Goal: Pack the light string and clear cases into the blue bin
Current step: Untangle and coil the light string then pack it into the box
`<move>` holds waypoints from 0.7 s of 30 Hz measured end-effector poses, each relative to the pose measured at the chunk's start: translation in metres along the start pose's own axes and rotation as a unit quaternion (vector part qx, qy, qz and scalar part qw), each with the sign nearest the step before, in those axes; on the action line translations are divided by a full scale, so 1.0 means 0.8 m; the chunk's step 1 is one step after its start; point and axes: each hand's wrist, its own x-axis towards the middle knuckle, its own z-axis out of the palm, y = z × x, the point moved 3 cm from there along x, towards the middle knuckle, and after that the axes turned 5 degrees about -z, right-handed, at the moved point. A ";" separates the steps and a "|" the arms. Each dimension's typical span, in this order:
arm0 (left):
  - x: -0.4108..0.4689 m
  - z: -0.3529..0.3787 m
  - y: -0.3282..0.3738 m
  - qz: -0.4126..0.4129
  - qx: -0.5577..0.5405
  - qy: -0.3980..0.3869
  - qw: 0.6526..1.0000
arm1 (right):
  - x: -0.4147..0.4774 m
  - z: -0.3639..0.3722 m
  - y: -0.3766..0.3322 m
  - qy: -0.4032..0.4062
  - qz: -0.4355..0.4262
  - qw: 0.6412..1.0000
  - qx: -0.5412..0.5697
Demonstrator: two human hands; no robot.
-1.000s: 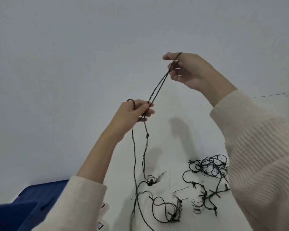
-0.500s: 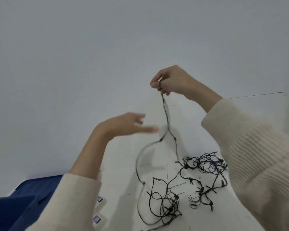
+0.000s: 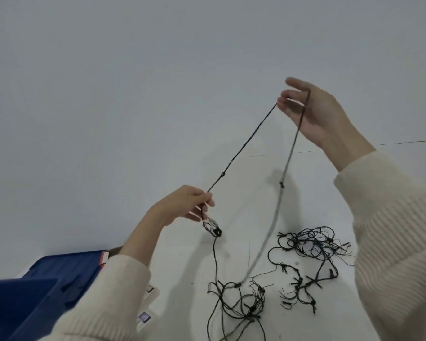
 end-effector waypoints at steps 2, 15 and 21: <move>-0.001 -0.005 0.014 0.044 -0.010 0.072 0.996 | -0.006 -0.002 0.005 -0.045 -0.008 0.994 -0.098; -0.003 -0.029 0.050 0.153 0.189 0.270 0.931 | -0.027 0.004 0.007 -0.194 0.073 0.948 -0.243; 0.006 -0.020 -0.019 0.063 0.097 0.180 0.977 | -0.012 -0.040 0.002 -0.016 0.028 0.980 -0.195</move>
